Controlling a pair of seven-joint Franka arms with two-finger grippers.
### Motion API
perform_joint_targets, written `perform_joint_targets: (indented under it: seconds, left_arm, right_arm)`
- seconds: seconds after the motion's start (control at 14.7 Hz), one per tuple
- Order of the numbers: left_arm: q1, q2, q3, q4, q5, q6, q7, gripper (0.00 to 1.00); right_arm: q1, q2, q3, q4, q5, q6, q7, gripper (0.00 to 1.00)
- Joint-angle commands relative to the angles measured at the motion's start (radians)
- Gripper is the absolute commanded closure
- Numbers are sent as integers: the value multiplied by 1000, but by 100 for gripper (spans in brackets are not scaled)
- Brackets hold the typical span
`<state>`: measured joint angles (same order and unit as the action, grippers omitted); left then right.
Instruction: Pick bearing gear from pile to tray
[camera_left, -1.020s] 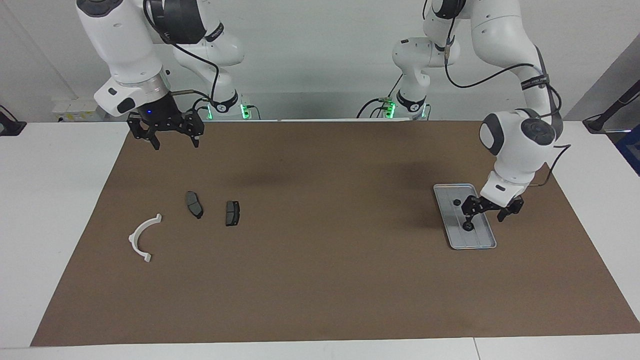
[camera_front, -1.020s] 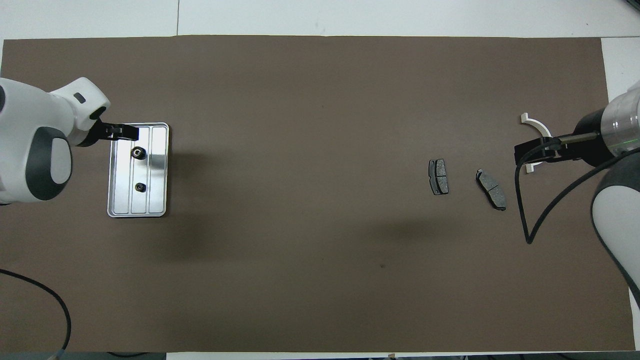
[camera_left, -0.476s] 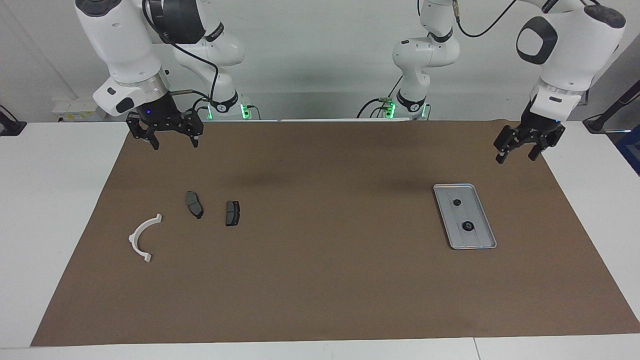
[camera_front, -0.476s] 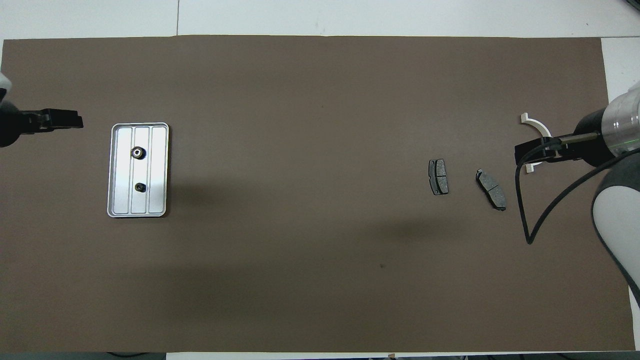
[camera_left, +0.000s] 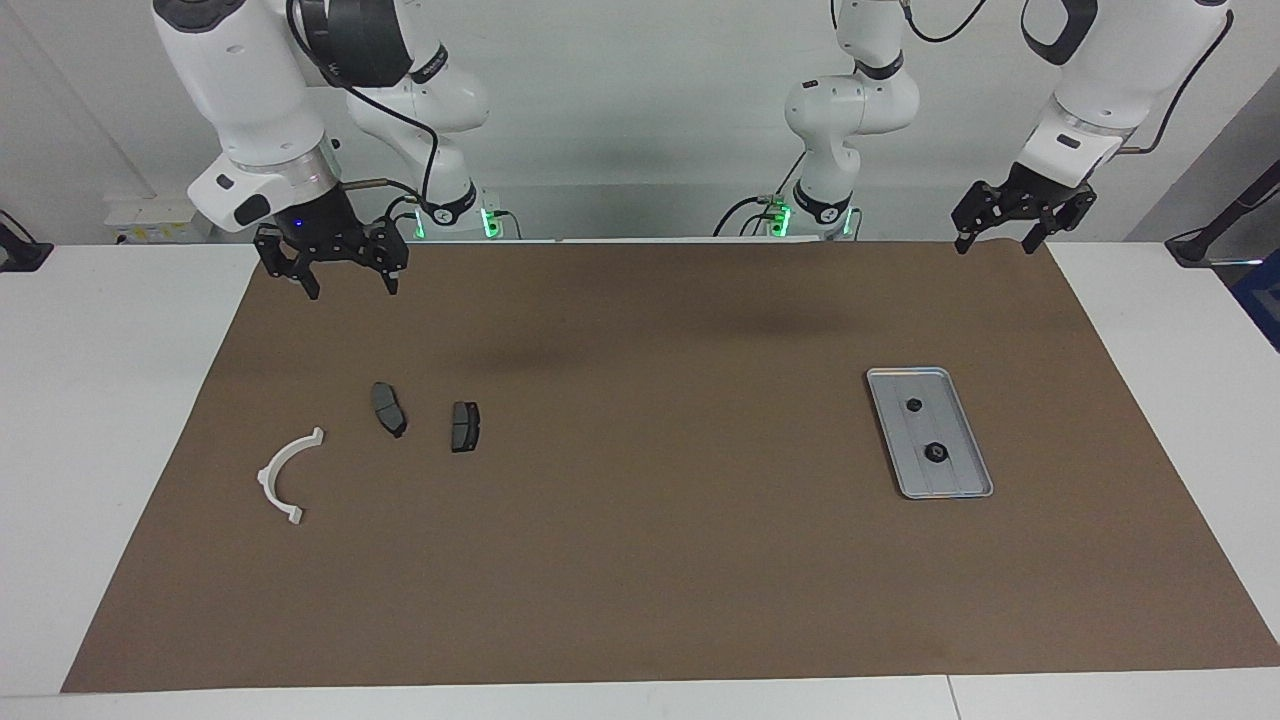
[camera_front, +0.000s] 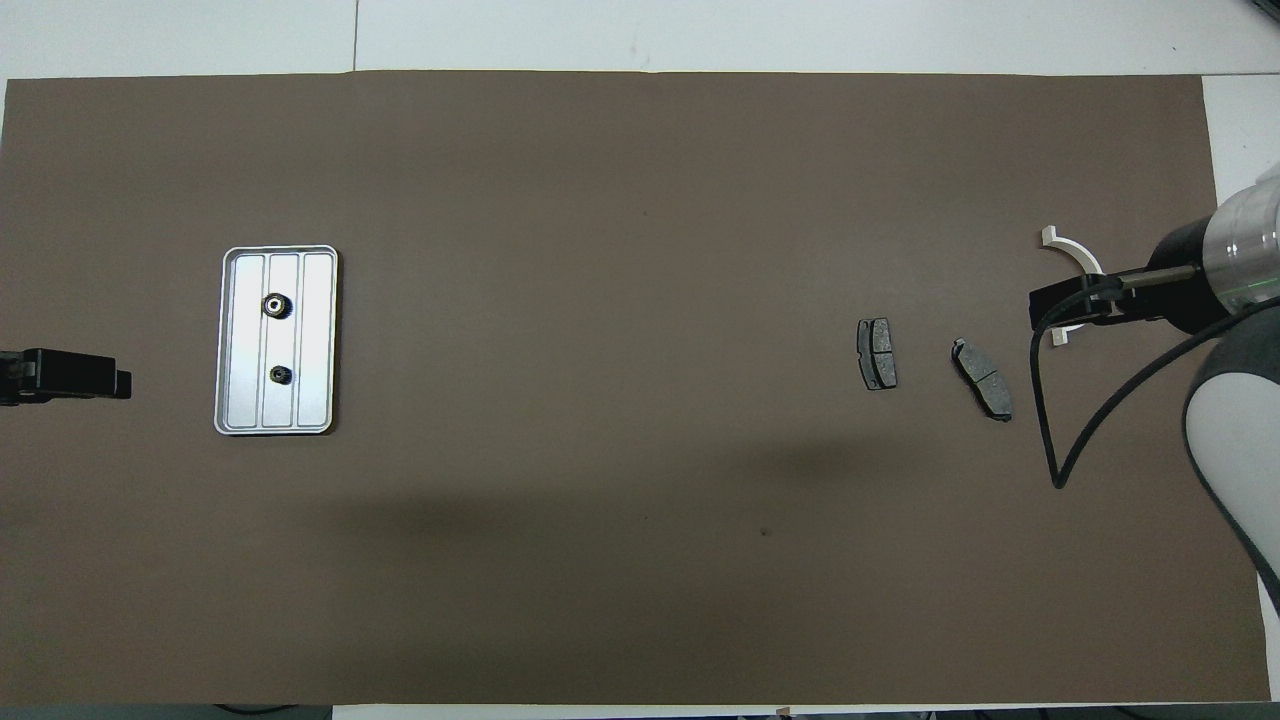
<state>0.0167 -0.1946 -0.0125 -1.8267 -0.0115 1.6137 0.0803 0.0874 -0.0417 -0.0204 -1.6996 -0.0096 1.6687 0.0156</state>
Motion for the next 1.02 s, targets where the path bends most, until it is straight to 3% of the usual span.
perform_joint_targets:
  seconds: [0.0,0.14,0.95]
  left_arm:
    - [-3,69,-1,140,18,-78,18,0]
    - [-4,93,-1,187,15,-80,18,0]
    - [-23,87,-6,175,-36,-78,21,0]
  right_arm:
    - [-14,-13,5,-8,26,-10,-28,0]
    - [-15,-13,5,-8,26,-10,-28,0]
    - [-14,-13,5,-11,26,-7,-28,0]
